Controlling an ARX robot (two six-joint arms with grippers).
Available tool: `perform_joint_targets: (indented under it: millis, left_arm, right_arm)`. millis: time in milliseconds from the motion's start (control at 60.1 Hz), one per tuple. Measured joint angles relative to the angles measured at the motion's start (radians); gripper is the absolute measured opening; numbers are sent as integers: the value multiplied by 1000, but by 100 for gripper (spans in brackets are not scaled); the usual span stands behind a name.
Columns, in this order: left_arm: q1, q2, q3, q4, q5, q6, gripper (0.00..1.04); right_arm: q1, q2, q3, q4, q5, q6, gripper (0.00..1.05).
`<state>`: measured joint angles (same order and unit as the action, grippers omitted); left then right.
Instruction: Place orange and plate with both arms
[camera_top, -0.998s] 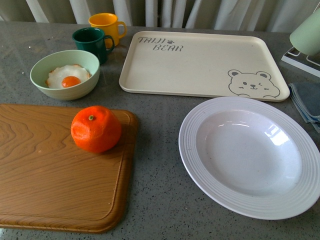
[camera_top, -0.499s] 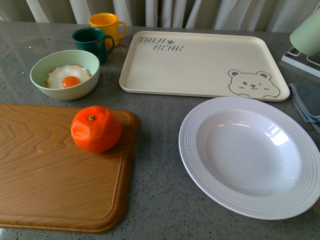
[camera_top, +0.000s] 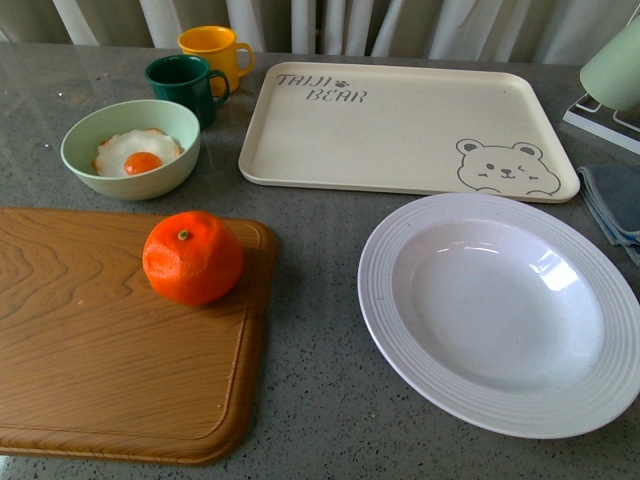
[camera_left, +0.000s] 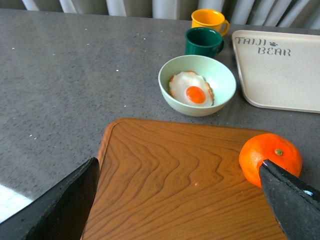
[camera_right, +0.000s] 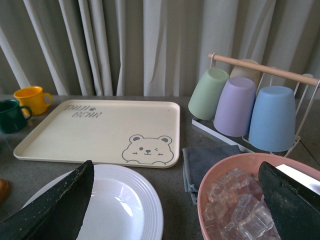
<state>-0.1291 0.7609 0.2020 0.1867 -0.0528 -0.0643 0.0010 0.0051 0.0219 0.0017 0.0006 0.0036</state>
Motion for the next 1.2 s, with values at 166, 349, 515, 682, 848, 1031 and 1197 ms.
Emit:
perform_joint_targets:
  millis: [166,349,515,682,848,1031,1197]
  left_arm:
    - [-55,326,61,210,35,9,96]
    - [-95,561,136,329,41,9,96]
    - [-130,732,195,394,41,16,96]
    - [-145,805,221,425,45,26,96]
    - [-156,873,246,440,54,34,96]
    - [-175,906,265,443,70,32,96]
    - [-208,915,266,444,94,14,96]
  right_arm:
    - [0,0,0,0,0,0,96]
    - [0,0,0,0,0,0,96]
    - [0,0,0,0,0,0,96]
    - [0,0,0,0,0,0,96]
    - [0,0,0,0,0,0,96]
    - [0,0,0,0,0,0,96]
    - [0,0,0,0,0,0,96]
